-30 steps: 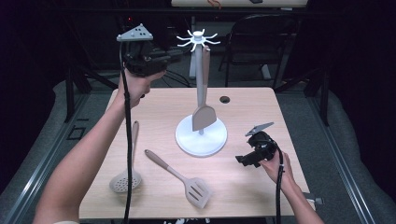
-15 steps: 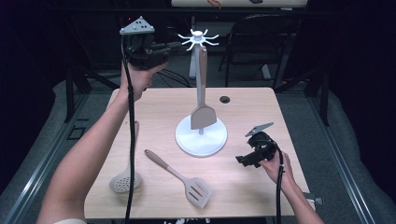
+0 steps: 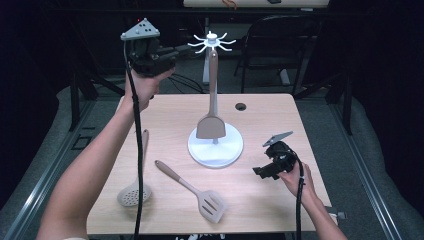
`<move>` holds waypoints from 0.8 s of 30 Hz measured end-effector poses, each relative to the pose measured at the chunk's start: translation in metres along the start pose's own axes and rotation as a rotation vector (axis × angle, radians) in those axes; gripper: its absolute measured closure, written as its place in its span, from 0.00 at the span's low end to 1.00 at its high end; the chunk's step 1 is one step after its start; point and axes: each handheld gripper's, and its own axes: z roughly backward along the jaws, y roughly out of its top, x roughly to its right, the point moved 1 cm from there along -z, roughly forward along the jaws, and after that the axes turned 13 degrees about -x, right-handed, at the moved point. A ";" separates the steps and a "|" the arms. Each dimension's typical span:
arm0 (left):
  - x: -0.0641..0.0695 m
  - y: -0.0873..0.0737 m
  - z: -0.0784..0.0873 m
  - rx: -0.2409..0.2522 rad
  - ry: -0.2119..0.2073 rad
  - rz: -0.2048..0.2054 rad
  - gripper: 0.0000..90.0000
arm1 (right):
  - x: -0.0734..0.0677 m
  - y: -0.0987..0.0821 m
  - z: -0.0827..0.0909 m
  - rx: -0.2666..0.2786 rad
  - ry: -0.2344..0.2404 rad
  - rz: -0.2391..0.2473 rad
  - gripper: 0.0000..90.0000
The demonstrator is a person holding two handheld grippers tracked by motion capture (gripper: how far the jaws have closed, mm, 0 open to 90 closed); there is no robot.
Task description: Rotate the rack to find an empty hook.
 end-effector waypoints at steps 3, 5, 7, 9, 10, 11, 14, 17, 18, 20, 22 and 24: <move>0.007 0.001 0.004 0.004 -0.014 -0.019 1.00 | 0.000 0.000 0.000 -0.002 -0.003 0.000 0.10; 0.010 0.003 0.004 0.008 -0.022 -0.026 1.00 | -0.001 0.001 0.000 0.004 -0.004 0.002 0.10; 0.013 0.004 0.004 0.009 -0.030 -0.033 1.00 | -0.002 0.002 0.000 -0.005 -0.003 0.003 0.10; 0.015 0.005 0.001 0.000 -0.038 -0.039 1.00 | -0.002 0.002 0.000 -0.005 -0.008 0.004 0.10; 0.015 0.005 -0.001 -0.007 -0.039 -0.043 1.00 | -0.002 0.002 0.000 -0.002 0.000 0.005 0.10; 0.015 0.005 -0.003 -0.014 -0.039 -0.045 1.00 | -0.002 0.002 0.000 -0.006 -0.006 0.004 0.10; 0.013 0.005 -0.007 -0.022 -0.036 -0.039 1.00 | -0.001 0.001 0.000 -0.007 -0.009 0.003 0.10; 0.010 0.005 -0.010 -0.020 -0.033 -0.027 1.00 | -0.001 0.000 0.000 -0.003 -0.003 -0.001 0.10; 0.010 0.005 -0.010 -0.020 -0.030 -0.027 1.00 | 0.000 0.000 0.000 -0.002 -0.002 -0.001 0.10; 0.009 0.005 -0.010 -0.028 -0.022 -0.028 1.00 | 0.000 0.000 0.000 0.000 0.004 -0.001 0.10; 0.007 0.005 -0.011 -0.030 -0.019 -0.023 1.00 | -0.001 0.001 -0.001 0.005 0.006 -0.005 0.10; 0.006 0.005 -0.011 -0.030 -0.014 -0.022 1.00 | -0.001 0.001 -0.001 0.006 0.000 -0.002 0.10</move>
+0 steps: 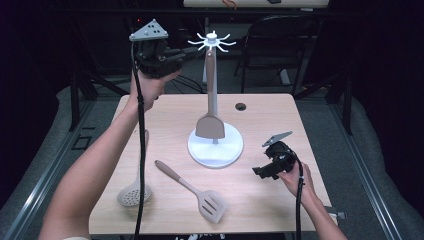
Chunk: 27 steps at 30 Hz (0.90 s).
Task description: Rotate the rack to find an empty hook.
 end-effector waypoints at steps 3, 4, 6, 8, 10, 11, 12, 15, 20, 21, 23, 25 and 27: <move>-0.002 0.000 0.000 -0.005 0.012 0.002 1.00 | 0.000 0.000 0.000 -0.003 0.001 0.004 0.11; -0.003 0.000 0.000 -0.006 0.015 0.004 1.00 | 0.000 0.000 0.000 -0.004 -0.002 0.004 0.11; -0.005 0.000 0.000 -0.010 0.018 0.007 1.00 | 0.000 0.000 0.000 0.003 0.001 -0.001 0.11; -0.007 0.000 -0.001 -0.010 0.021 0.011 1.00 | 0.000 0.000 0.000 -0.002 -0.001 0.001 0.11; -0.008 0.000 -0.001 -0.014 0.027 0.014 1.00 | 0.000 0.000 0.000 -0.004 -0.002 0.000 0.11; -0.010 -0.001 -0.002 -0.012 0.026 0.021 1.00 | 0.000 0.000 0.000 -0.004 0.001 0.003 0.11; -0.012 -0.001 -0.002 -0.011 0.027 0.026 1.00 | 0.000 0.000 0.000 -0.005 0.001 0.003 0.11; -0.013 -0.001 -0.003 -0.015 0.029 0.029 1.00 | 0.000 0.000 0.000 -0.006 0.001 0.005 0.11; -0.013 -0.002 -0.003 -0.014 0.028 0.028 1.00 | 0.000 0.000 0.000 -0.004 -0.002 0.001 0.11; -0.013 -0.002 -0.002 -0.012 0.024 0.033 1.00 | 0.000 0.000 0.000 -0.009 -0.001 0.004 0.11; -0.012 -0.004 0.001 -0.005 0.023 0.037 1.00 | 0.000 0.000 0.000 -0.008 -0.005 0.005 0.11; -0.011 -0.007 0.004 -0.009 0.013 0.038 0.97 | -0.001 0.000 0.000 -0.002 -0.003 0.004 0.11; -0.010 -0.010 0.006 -0.018 0.010 0.039 0.89 | -0.002 0.001 0.001 -0.011 -0.004 0.007 0.11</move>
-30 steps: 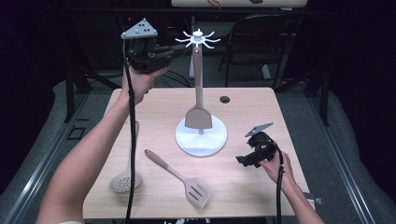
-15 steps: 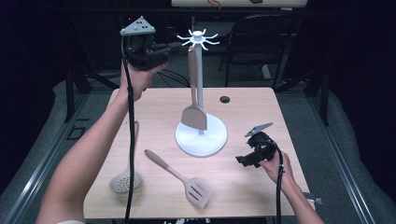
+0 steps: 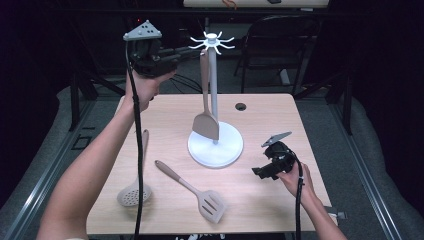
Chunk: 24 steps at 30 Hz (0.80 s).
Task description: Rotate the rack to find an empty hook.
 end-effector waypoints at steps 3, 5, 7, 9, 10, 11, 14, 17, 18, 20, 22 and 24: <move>0.000 -0.006 0.004 -0.010 -0.002 0.003 0.78 | -0.002 0.001 0.000 0.002 0.011 0.002 0.11; 0.000 -0.011 0.006 -0.023 -0.003 0.006 0.72 | -0.002 0.001 -0.001 0.008 0.006 0.008 0.11; 0.001 -0.018 0.008 -0.047 0.003 0.011 0.60 | -0.004 0.002 -0.001 0.004 0.008 0.008 0.12; 0.002 -0.025 0.007 -0.071 0.013 0.008 0.53 | -0.005 0.002 0.000 -0.003 0.012 0.014 0.12; 0.002 -0.029 0.007 -0.080 0.009 0.012 0.48 | -0.006 0.003 -0.001 0.001 0.014 0.017 0.12; 0.002 -0.033 0.007 -0.087 0.009 0.013 0.45 | -0.007 0.003 -0.001 -0.003 0.012 0.019 0.12; 0.000 -0.046 0.005 -0.113 0.011 0.023 0.36 | -0.009 0.004 -0.002 -0.006 0.020 0.022 0.12; -0.003 -0.060 0.003 -0.135 0.013 0.052 0.30 | -0.011 0.004 -0.002 -0.005 0.026 0.023 0.12; -0.004 -0.067 0.002 -0.144 0.020 0.061 0.28 | -0.012 0.005 -0.002 -0.004 0.029 0.024 0.12; -0.006 -0.077 0.001 -0.156 0.018 0.077 0.24 | -0.013 0.005 -0.002 -0.003 0.044 0.024 0.12; -0.007 -0.089 0.000 -0.181 0.029 0.085 0.22 | -0.015 0.005 -0.003 -0.002 0.038 0.031 0.13; -0.008 -0.102 -0.002 -0.195 0.027 0.111 0.19 | -0.016 0.006 -0.003 0.001 0.043 0.032 0.13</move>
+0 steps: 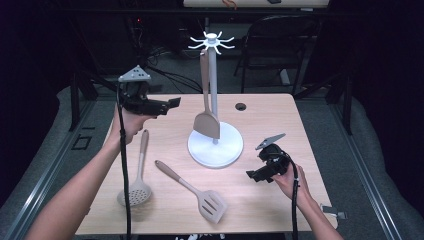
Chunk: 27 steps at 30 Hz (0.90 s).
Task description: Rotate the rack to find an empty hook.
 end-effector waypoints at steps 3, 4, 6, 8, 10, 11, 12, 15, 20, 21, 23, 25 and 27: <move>-0.003 -0.021 -0.008 -0.035 0.004 0.022 0.17 | -0.003 0.001 -0.001 -0.001 0.012 0.005 0.13; -0.004 -0.030 -0.012 -0.045 0.003 0.034 0.17 | -0.004 0.001 -0.001 0.005 0.014 0.006 0.13; -0.005 -0.042 -0.016 -0.065 0.006 0.047 0.17 | -0.006 0.002 -0.001 0.003 0.017 0.011 0.13; -0.008 -0.055 -0.020 -0.077 0.004 0.070 0.16 | -0.009 0.003 -0.001 0.008 0.024 0.010 0.14; -0.010 -0.067 -0.022 -0.082 -0.011 0.105 0.16 | -0.011 0.004 -0.001 0.003 0.024 0.017 0.14; -0.011 -0.071 -0.024 -0.087 -0.006 0.109 0.15 | -0.013 0.005 -0.002 0.004 0.024 0.016 0.14; -0.011 -0.078 -0.026 -0.094 0.004 0.116 0.14 | -0.014 0.005 -0.002 0.002 0.027 0.015 0.14; -0.013 -0.093 -0.030 -0.107 0.012 0.143 0.12 | -0.018 0.006 -0.002 0.004 0.028 0.027 0.14; -0.014 -0.118 -0.039 -0.128 0.036 0.198 0.09 | -0.024 0.008 -0.001 0.009 0.034 0.038 0.14; -0.014 -0.123 -0.041 -0.135 0.045 0.208 0.09 | -0.025 0.008 -0.001 0.010 0.037 0.040 0.14; -0.016 -0.130 -0.044 -0.158 0.061 0.221 0.09 | -0.027 0.009 -0.001 0.012 0.046 0.048 0.14; -0.018 -0.136 -0.046 -0.174 0.066 0.245 0.09 | -0.031 0.010 -0.001 0.013 0.052 0.055 0.14; -0.019 -0.142 -0.046 -0.176 0.072 0.269 0.08 | -0.035 0.010 0.000 0.023 0.061 0.057 0.15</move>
